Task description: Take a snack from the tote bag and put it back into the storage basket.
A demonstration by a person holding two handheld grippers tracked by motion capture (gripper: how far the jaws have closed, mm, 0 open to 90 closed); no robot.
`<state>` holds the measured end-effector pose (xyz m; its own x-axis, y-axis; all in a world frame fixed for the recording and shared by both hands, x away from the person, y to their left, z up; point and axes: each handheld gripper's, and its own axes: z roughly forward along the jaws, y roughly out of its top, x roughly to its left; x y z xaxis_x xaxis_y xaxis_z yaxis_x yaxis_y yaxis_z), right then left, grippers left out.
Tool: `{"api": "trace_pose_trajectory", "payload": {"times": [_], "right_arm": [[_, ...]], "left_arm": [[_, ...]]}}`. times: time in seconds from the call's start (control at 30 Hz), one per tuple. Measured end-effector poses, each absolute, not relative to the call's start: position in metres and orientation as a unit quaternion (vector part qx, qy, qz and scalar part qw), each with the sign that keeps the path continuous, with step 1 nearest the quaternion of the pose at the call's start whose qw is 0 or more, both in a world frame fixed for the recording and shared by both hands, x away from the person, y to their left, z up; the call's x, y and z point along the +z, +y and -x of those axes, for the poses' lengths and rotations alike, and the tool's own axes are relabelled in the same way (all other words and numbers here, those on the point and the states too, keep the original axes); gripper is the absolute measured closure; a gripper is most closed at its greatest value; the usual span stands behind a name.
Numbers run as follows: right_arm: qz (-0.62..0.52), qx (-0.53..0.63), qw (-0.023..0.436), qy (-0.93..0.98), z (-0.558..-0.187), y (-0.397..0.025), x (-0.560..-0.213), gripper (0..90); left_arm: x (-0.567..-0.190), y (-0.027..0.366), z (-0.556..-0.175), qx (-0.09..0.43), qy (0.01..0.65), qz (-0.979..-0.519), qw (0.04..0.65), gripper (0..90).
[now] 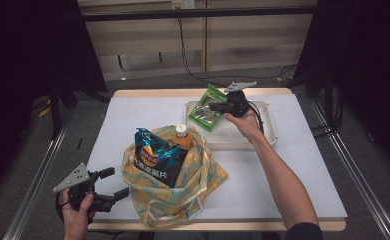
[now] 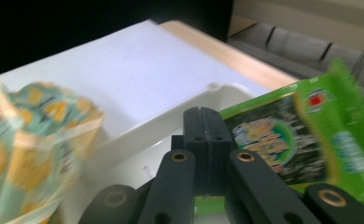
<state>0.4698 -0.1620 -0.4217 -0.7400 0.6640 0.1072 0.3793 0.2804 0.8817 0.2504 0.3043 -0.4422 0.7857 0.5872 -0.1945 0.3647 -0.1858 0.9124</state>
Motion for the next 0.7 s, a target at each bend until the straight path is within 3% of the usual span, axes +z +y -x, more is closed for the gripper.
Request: {"api": "trace_pose_trajectory", "payload": {"times": [0.37, 0.7], "right_arm": [[-0.299, 0.456, 0.086, 0.834, -0.471, -0.146, -0.446, 90.0], [-0.305, 0.427, 0.078, 0.848, -0.479, -0.146, -0.465, 90.0]], "left_arm": [[-0.443, 0.304, -0.251, 0.095, 0.309, -0.764, 0.558, 2.6], [-0.443, 0.304, -0.251, 0.096, 0.307, -0.765, 0.558, 2.6]]}}
